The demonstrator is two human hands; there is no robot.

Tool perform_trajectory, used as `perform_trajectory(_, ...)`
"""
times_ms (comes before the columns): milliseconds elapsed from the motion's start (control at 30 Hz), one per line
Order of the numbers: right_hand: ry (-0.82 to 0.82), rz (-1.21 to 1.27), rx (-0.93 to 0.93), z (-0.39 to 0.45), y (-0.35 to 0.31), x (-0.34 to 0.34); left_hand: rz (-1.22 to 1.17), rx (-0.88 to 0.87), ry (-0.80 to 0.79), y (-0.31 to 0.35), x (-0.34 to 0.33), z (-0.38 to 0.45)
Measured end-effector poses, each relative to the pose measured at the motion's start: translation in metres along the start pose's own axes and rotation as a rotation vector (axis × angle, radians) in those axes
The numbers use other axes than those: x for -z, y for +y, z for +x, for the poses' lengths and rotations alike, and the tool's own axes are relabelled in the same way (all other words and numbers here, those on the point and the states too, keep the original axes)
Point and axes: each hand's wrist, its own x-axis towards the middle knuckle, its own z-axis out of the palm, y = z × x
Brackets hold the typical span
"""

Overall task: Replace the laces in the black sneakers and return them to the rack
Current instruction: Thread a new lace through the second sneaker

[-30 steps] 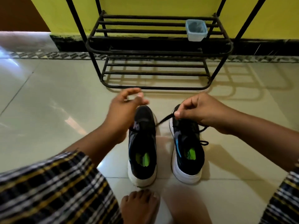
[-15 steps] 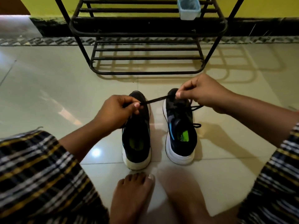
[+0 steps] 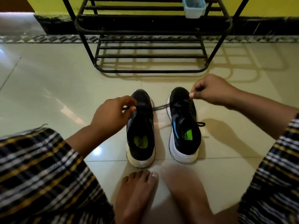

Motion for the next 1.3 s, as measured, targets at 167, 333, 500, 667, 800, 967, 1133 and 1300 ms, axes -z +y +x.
perform_trajectory(167, -0.171, 0.139, 0.174, -0.010, -0.030, -0.021, -0.338, -0.001, -0.068, 0.041, 0.002, 0.002)
perform_trajectory(333, -0.234, 0.174, 0.252, -0.017, -0.041, -0.021, -0.563, -0.020, -0.227, 0.054, -0.002, -0.005)
perform_trajectory(500, -0.274, 0.098, 0.240, -0.015, -0.034, -0.012, -0.607, 0.023, -0.213, 0.053, -0.001, -0.008)
perform_trajectory(667, -0.219, 0.025, 0.164, -0.007, -0.017, 0.007, -0.253, -0.024, -0.102, 0.042, 0.000, -0.002)
perform_trajectory(800, -0.204, -0.036, 0.127, -0.005, -0.003, 0.003, -0.111, -0.050, -0.085, 0.031, 0.004, 0.003)
perform_trajectory(967, -0.261, -0.063, 0.111, -0.006, 0.000, -0.021, 0.057, -0.070, -0.229, 0.014, 0.002, 0.001)
perform_trajectory(1133, -0.066, 0.581, 0.164, -0.013, -0.036, -0.037, -0.214, 0.033, 0.382, 0.001, 0.056, 0.015)
perform_trajectory(1300, -0.088, 0.422, 0.238, -0.001, -0.042, -0.042, 0.024, 0.456, 0.151, -0.041, 0.070, 0.021)
